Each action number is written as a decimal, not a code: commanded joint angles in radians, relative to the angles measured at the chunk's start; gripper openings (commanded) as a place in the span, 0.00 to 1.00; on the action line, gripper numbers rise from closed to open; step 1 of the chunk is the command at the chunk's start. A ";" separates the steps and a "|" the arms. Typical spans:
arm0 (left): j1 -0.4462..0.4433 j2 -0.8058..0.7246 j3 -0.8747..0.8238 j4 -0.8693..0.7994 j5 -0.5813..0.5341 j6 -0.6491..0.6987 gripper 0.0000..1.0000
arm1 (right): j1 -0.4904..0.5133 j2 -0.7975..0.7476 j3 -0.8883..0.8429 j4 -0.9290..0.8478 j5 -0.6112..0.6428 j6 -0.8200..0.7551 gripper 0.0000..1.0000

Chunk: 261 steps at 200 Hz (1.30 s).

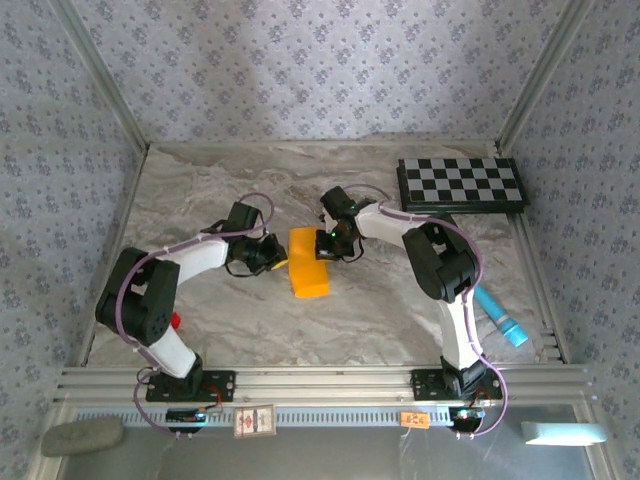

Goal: Fold a paper plane with a square sheet of paper (pick it up from the middle)
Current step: First fold the square sheet of paper in half at the center of the table.

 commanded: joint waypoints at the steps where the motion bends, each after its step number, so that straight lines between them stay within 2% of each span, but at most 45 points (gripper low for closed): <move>1: -0.019 0.054 0.057 0.088 0.063 -0.024 0.09 | -0.002 0.147 -0.077 -0.150 0.238 -0.020 0.06; 34: -0.053 0.184 0.135 0.106 0.104 -0.020 0.09 | -0.002 0.149 -0.075 -0.154 0.238 -0.022 0.05; 64: -0.030 0.274 0.180 0.009 0.105 0.070 0.09 | -0.001 0.151 -0.075 -0.156 0.240 -0.024 0.05; 94: 0.036 0.278 0.147 -0.057 0.073 0.149 0.09 | -0.001 0.156 -0.076 -0.159 0.249 -0.033 0.05; 130: 0.115 0.203 0.112 -0.133 0.048 0.241 0.09 | -0.002 0.157 -0.078 -0.158 0.256 -0.036 0.05; 150: 0.103 0.137 0.136 -0.155 0.077 0.283 0.08 | -0.002 0.157 -0.078 -0.158 0.255 -0.036 0.05; 182: 0.044 0.100 0.168 -0.074 0.131 0.234 0.08 | -0.001 0.156 -0.078 -0.157 0.256 -0.034 0.05; 217: -0.012 0.210 0.230 -0.009 0.138 0.171 0.09 | -0.001 0.156 -0.086 -0.156 0.256 -0.032 0.05; 261: -0.007 0.332 0.300 -0.023 0.097 0.183 0.08 | -0.001 0.158 -0.087 -0.159 0.266 -0.030 0.05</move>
